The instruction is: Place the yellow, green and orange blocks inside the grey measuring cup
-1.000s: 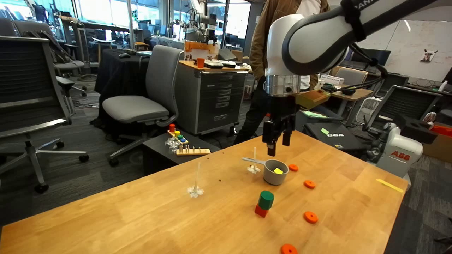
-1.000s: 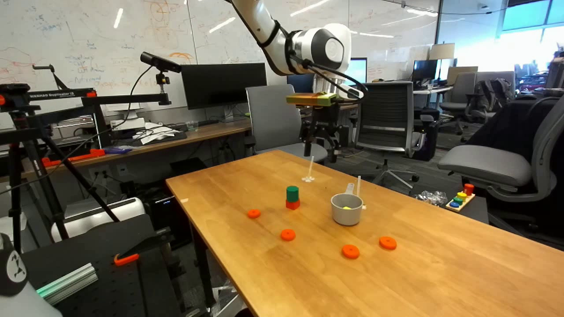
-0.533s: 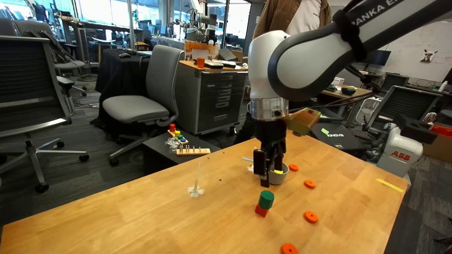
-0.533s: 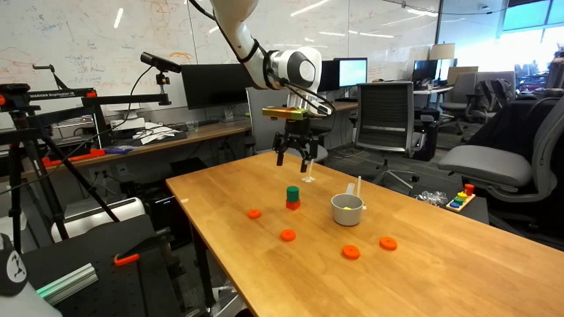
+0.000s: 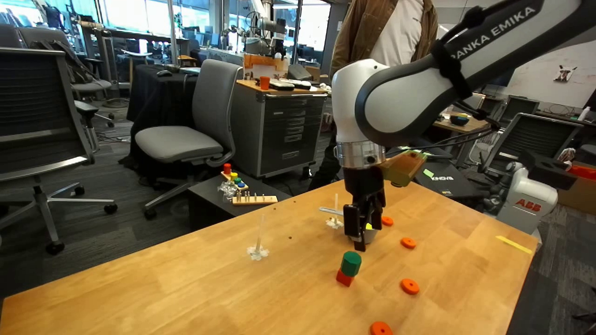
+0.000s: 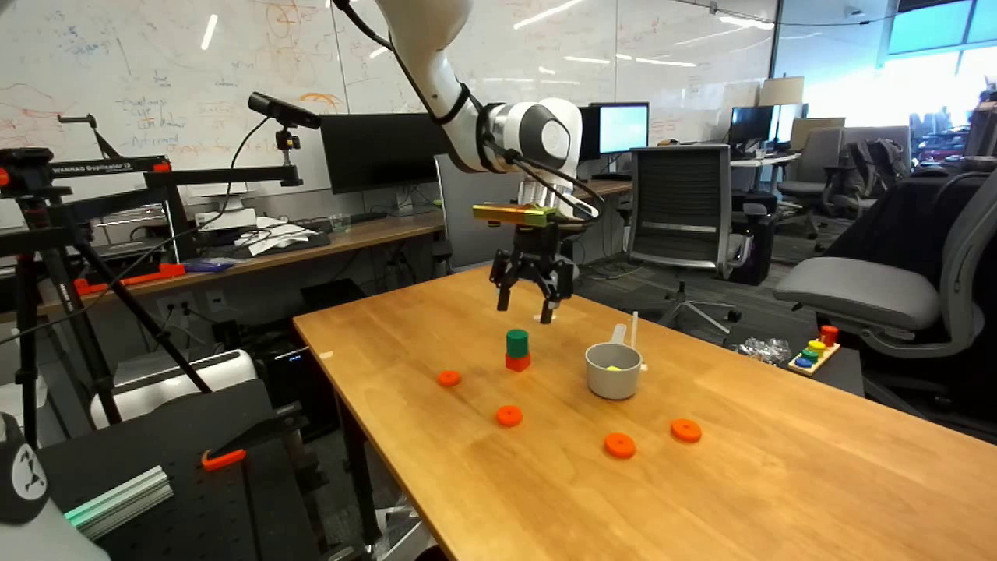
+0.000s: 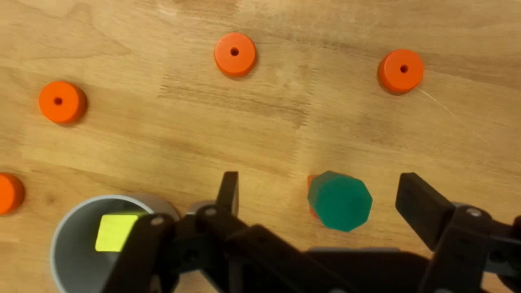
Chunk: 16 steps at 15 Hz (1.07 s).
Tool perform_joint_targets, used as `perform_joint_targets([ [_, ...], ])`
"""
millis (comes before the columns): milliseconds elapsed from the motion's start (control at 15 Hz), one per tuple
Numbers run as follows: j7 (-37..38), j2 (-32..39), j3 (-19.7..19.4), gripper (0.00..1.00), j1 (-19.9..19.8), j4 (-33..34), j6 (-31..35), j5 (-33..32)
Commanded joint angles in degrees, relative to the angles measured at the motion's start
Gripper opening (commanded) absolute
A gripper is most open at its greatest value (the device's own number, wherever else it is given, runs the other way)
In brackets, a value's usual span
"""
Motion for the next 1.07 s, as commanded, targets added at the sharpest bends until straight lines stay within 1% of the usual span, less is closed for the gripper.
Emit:
perform_joint_targets([
  [0, -3.6, 0.7, 1.2, 1.0, -0.2, 1.5, -3.8, -0.2],
  [200, -6.8, 1.9, 1.8, 1.0, 0.8, 3.0, -8.4, -1.8],
  [400, -7.8, 3.0, 1.5, 1.0, 1.9, 4.6, -12.5, -4.1],
  [667, -8.9, 5.1, 1.1, 1.0, 2.3, 7.8, -16.0, -6.9],
  [800, -7.2, 5.8, 0.5, 1.0, 2.9, 8.7, -13.6, -8.6],
  [933, -6.0, 6.5, 0.9, 1.0, 2.9, 9.9, -10.5, -8.4],
  [1000, -6.1, 7.1, 1.0, 1.0, 3.1, 10.9, -10.0, -8.2],
])
